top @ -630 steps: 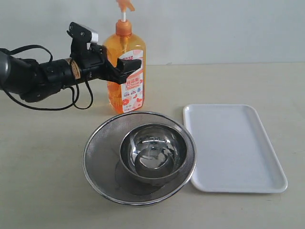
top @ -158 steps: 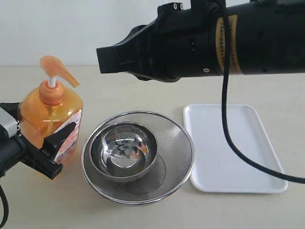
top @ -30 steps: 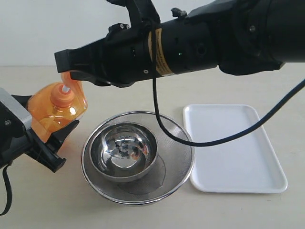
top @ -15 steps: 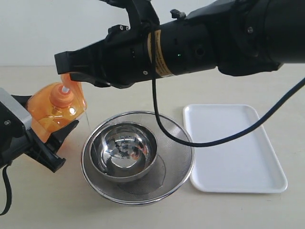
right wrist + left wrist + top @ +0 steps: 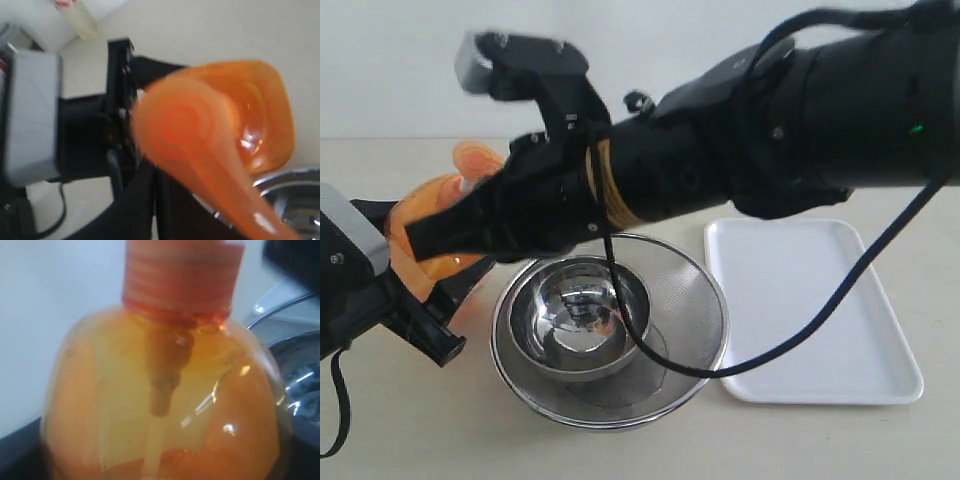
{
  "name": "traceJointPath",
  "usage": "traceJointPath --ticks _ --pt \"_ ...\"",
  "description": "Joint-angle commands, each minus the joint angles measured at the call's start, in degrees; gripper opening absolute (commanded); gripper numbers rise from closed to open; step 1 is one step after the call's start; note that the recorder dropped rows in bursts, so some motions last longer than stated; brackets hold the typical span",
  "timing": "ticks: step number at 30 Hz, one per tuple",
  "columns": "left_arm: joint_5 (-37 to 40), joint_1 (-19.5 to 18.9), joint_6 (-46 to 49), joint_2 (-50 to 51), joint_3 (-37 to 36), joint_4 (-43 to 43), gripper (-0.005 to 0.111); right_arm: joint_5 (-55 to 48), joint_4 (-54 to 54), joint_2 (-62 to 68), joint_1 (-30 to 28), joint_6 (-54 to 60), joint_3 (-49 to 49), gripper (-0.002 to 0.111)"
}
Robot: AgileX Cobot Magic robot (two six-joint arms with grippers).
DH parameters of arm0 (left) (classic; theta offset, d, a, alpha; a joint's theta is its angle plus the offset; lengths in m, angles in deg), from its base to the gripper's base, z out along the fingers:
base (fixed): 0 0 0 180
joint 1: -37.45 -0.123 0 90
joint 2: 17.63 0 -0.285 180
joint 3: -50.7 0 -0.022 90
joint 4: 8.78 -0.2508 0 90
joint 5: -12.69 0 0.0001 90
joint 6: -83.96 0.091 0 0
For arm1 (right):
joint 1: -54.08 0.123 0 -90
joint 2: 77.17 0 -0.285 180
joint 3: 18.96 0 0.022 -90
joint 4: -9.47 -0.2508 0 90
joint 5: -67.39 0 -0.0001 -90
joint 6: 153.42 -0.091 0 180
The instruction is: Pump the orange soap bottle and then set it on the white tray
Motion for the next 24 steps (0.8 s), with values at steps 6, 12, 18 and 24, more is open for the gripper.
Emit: traceJointPath --ticks 6,12,18,24 --pt "0.1 0.6 -2.2 0.0 -0.2 -1.6 0.005 -1.3 0.9 -0.1 -0.2 1.1 -0.2 0.0" --pt "0.4 0.6 -2.2 0.0 -0.2 -0.5 0.005 2.4 0.9 -1.2 -0.1 0.7 -0.2 0.0" --pt "0.5 0.6 -2.2 0.0 -0.2 0.0 0.005 7.3 0.9 -7.5 -0.1 -1.2 -0.2 0.0" --pt "0.6 0.6 -2.2 0.0 -0.2 0.0 0.005 9.9 0.9 -14.8 -0.1 -2.6 -0.2 0.0"
